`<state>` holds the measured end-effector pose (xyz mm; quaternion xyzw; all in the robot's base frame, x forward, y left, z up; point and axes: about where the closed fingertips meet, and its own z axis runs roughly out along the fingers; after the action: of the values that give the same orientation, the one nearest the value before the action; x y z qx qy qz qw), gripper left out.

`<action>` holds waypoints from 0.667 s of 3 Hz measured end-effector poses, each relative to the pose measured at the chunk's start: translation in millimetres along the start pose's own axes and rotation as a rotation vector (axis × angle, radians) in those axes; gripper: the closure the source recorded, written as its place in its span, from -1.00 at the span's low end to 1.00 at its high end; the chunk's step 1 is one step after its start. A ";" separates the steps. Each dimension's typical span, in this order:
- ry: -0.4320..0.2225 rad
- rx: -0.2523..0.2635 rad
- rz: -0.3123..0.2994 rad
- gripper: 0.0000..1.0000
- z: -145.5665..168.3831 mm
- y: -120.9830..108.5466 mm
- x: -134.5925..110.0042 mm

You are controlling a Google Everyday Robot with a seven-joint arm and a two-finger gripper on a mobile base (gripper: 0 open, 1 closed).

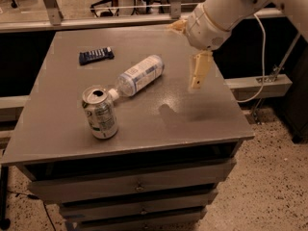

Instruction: Pick blue plastic bottle

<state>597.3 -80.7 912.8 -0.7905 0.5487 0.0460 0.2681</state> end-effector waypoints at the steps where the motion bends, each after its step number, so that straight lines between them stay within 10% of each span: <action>1: -0.061 -0.027 -0.105 -1.00 36.3 -19.6 -23.7; 2: -0.081 -0.059 -0.152 -1.00 65.2 -35.4 -37.9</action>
Offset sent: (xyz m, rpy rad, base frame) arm 0.0512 0.1088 -0.0430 0.0060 0.0076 0.2516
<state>628.3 -8.8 884.4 -0.8350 0.4740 0.0735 0.2696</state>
